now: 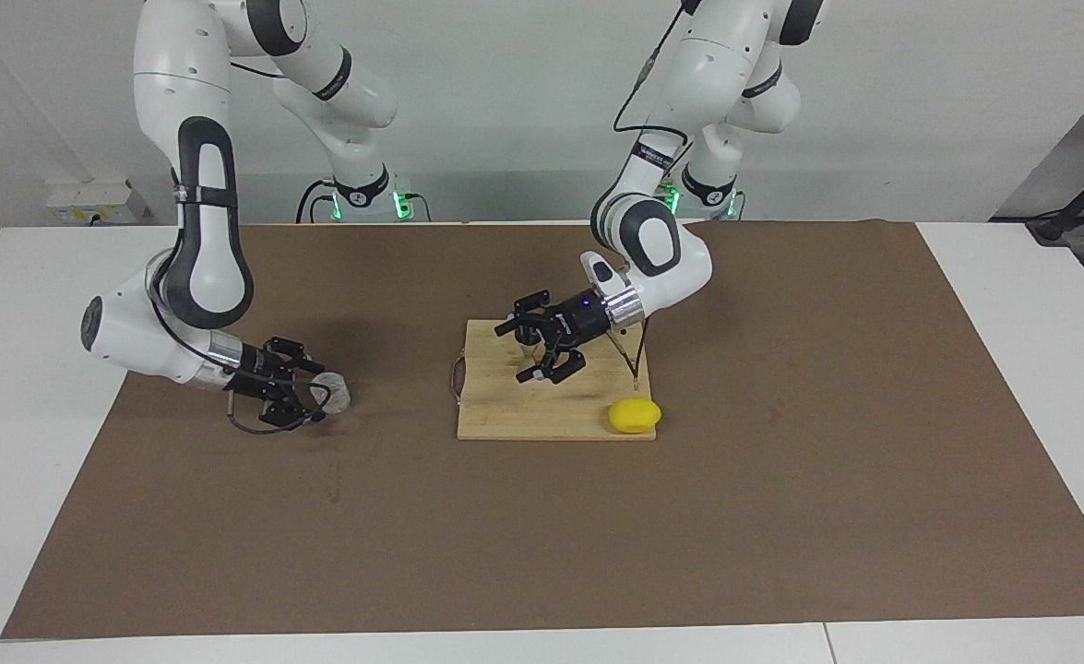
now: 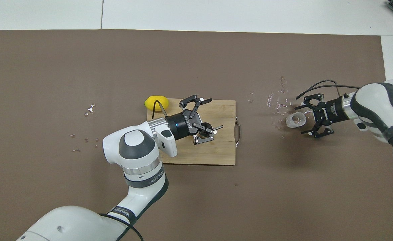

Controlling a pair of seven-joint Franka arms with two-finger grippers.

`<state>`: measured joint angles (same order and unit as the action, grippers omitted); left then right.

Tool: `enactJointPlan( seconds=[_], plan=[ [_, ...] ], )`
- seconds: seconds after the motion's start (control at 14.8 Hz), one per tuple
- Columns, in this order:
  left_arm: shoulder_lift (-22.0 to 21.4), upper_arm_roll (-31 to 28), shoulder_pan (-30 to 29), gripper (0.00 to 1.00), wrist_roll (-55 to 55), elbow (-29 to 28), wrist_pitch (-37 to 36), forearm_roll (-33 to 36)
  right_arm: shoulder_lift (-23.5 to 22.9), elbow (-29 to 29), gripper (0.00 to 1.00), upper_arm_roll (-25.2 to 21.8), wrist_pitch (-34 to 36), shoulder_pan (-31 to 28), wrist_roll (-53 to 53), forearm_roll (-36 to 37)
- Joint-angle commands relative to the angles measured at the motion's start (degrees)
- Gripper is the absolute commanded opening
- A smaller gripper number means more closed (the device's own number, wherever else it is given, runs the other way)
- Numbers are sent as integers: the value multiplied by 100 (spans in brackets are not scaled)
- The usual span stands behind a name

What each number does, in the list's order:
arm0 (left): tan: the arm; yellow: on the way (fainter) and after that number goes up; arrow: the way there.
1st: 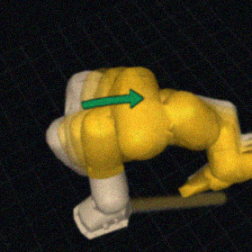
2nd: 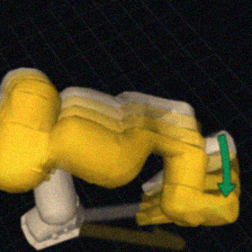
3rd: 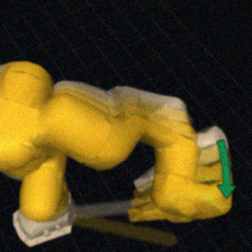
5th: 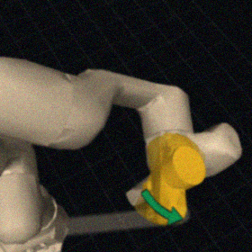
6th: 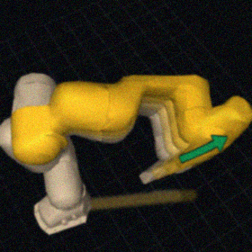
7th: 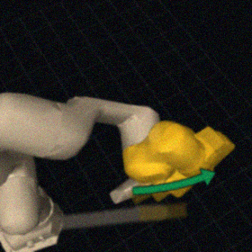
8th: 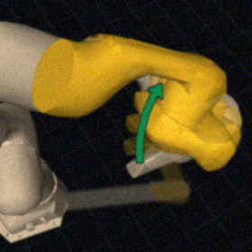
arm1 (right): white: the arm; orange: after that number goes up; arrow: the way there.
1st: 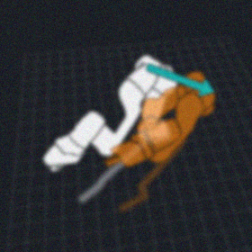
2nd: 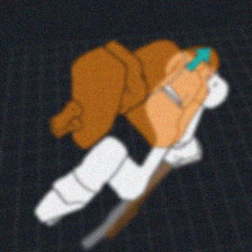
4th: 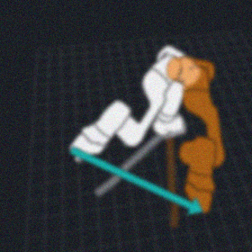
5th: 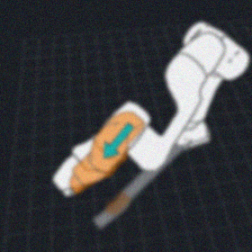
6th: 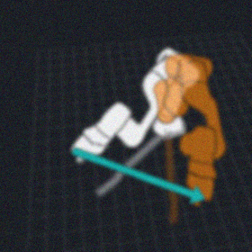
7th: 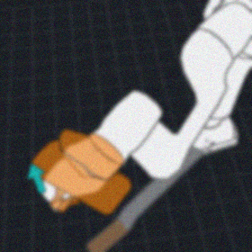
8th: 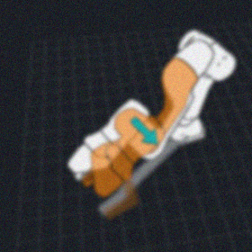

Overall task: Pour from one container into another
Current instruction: 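Open the left gripper while the right gripper grasps the glass cup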

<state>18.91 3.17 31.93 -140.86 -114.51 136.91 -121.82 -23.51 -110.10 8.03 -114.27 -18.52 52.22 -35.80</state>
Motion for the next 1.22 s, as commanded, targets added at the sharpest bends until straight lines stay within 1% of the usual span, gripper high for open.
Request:
enactJointPlan(
  seconds=[0.0, 0.07, 0.14, 0.2, 0.27, 0.34, 0.41, 0.47, 0.54, 0.61, 0.68, 0.74, 0.81, 0.88, 0.95, 1.02, 1.08, 1.15],
  plan=[
    [-27, -36, -2, 100, 304, 209, 352, -26, 250, -388, 99, 40, -244, -99, -99, -453],
    [-80, -19, 15, 100, 314, 253, 771, 9, 251, -441, 100, 40, -332, -99, -46, -541],
    [-141, -10, 102, 100, 314, 375, 1385, 26, 251, -450, 100, 40, -376, -107, 137, -559],
    [-194, 147, 216, 100, 314, 542, 2209, 70, 251, -451, 100, 40, -412, -116, 287, -568],
    [-195, 383, 304, 100, 331, 857, 3287, 131, 251, -451, 100, 40, -421, -142, 306, -586],
    [-160, 507, 305, 100, 323, 1034, 3733, 245, 259, -459, 100, 40, -421, -143, 323, -656],
    [-177, 552, 296, 100, 314, 1079, 3476, 472, 286, -529, 100, 40, -438, -143, 315, -778],
    [-186, 535, 279, 100, 323, 1088, 3317, 570, 312, -599, 100, 40, -482, -143, 315, -884],
    [-229, 552, 157, 100, 331, 1036, 3176, 580, 321, -626, 98, 40, -491, -143, 297, -911],
    [-404, 544, -62, 100, 331, 914, 2888, 580, 321, -626, 97, 40, -474, -143, 297, -929],
    [-519, 544, -151, 100, 340, 773, 2685, 580, 321, -626, 96, 40, -474, -151, 289, -929],
    [-642, 544, -178, 100, 340, 702, 2657, 580, 330, -635, 93, 49, -474, -178, 288, -929],
    [-773, 544, -335, 100, 349, 588, 2639, 589, 330, -635, 87, 49, -456, -187, 288, -929],
    [-870, 544, -389, 100, 349, 509, 2613, 589, 330, -635, 77, 49, -430, -195, 297, -946],
    [-993, 535, -441, 100, 349, 369, 2534, 589, 330, -635, 72, 41, -421, -187, 297, -1068],
    [-1108, 544, -599, 100, 349, 185, 2385, 598, 338, -635, 61, 40, -412, -187, 315, -1096],
    [-1248, 544, -713, 100, 366, -8, 2158, 589, 356, -635, 35, 40, -377, -195, 324, -1104],
    [-1371, 544, -888, 100, 375, -193, 1903, 598, 374, -626, 14, 40, -307, -213, 350, -1113]
  ],
)
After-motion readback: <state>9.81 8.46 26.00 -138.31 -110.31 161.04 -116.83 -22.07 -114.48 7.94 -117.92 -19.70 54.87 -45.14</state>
